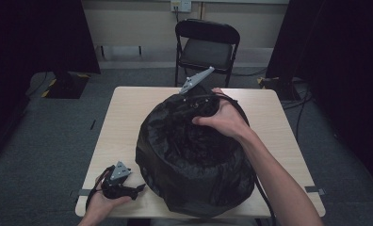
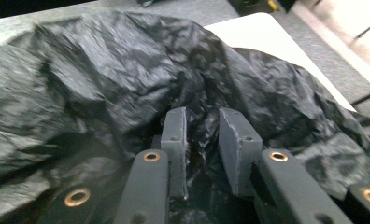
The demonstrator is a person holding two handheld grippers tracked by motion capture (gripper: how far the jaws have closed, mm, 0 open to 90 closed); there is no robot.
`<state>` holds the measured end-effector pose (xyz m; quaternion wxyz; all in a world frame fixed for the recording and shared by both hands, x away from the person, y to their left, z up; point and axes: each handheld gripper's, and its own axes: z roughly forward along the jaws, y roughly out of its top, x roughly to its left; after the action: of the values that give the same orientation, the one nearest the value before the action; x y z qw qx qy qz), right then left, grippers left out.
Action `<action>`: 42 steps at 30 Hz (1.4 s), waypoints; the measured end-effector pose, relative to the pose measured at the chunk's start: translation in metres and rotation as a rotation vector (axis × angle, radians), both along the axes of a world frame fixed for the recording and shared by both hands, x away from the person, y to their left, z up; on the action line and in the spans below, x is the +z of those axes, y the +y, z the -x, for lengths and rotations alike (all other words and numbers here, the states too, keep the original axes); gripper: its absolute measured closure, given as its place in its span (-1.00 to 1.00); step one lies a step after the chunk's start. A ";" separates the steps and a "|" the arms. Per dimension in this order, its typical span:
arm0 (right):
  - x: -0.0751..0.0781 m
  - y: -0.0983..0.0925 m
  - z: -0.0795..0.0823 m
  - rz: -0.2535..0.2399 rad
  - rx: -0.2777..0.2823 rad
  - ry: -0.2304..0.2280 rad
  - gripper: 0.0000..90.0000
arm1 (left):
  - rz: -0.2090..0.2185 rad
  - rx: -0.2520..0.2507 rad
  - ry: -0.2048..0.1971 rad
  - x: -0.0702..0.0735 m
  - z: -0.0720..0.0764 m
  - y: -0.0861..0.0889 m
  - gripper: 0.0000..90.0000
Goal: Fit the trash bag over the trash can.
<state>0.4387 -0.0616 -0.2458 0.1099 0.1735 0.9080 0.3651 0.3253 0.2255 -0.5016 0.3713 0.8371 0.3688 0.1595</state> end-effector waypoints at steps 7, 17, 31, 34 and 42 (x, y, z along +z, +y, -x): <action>-0.009 0.016 -0.004 0.071 0.017 0.028 0.60 | -0.001 -0.001 0.000 0.000 0.000 0.000 -0.67; -0.038 0.026 -0.013 0.203 -0.019 0.080 0.48 | 0.001 0.002 0.000 0.000 0.000 0.000 -0.67; -0.068 0.031 -0.013 0.369 -0.024 0.138 -0.04 | 0.001 0.003 -0.001 0.000 0.000 -0.001 -0.68; -0.071 0.031 -0.013 0.400 -0.023 0.161 -0.13 | 0.001 0.001 -0.001 0.000 0.000 -0.001 -0.68; -0.058 0.030 -0.012 0.314 -0.006 0.184 -0.25 | 0.003 0.000 0.002 0.000 -0.001 -0.001 -0.68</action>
<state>0.4510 -0.0321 -0.3036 0.0532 0.1897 0.9596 0.2008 0.3259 0.2246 -0.5018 0.3723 0.8366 0.3696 0.1579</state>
